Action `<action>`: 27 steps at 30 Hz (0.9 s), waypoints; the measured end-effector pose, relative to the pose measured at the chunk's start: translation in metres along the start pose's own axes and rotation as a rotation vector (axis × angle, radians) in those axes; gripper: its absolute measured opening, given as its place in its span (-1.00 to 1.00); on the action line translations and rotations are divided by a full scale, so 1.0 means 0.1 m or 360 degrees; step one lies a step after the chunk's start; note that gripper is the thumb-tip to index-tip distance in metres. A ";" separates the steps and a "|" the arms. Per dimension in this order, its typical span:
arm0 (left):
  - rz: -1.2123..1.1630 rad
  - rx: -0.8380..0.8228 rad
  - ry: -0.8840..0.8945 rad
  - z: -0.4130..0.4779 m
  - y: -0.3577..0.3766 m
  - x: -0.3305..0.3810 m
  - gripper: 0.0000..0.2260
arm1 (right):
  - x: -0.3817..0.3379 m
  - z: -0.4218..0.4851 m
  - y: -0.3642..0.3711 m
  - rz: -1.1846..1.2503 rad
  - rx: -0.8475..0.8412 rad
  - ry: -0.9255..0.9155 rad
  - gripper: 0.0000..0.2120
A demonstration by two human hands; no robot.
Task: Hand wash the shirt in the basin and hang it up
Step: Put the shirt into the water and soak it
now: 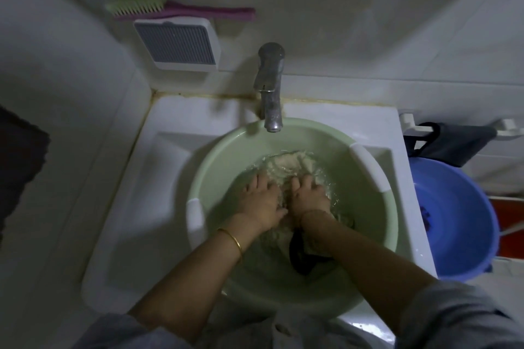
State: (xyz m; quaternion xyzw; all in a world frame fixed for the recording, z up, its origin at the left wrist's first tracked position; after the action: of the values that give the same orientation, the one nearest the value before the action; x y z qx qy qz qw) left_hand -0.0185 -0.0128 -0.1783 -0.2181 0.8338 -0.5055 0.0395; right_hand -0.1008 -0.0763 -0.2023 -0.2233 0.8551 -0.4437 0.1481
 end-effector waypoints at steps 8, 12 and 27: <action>-0.0149 -0.0207 -0.0300 -0.13 0.00 -0.10 -0.39 | 0.15 -0.21 -0.49 -0.0124 0.0111 -0.0066 -0.70; -0.0127 -0.0731 -0.0137 -0.22 0.38 -0.01 -0.05 | 0.01 -0.29 -0.07 -0.0261 -0.0288 -0.0371 -0.18; 0.0086 -0.0022 0.0126 -0.05 -0.09 -0.02 -0.49 | 0.06 -0.05 -0.12 -0.0039 -0.0440 -0.0363 -0.48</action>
State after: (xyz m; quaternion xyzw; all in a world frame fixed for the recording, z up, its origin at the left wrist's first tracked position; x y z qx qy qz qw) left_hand -0.0152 -0.0114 -0.1683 -0.1756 0.8439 -0.5066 0.0187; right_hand -0.1049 -0.0818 -0.1905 -0.3009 0.8829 -0.2956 0.2065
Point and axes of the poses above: each hand's wrist, its own z-axis towards the middle knuckle, its own y-axis out of the palm, x = y × z, the point moved 8 cm from there along z, towards the middle knuckle, and after that the axes turned 3 degrees about z, right-handed, at the moved point
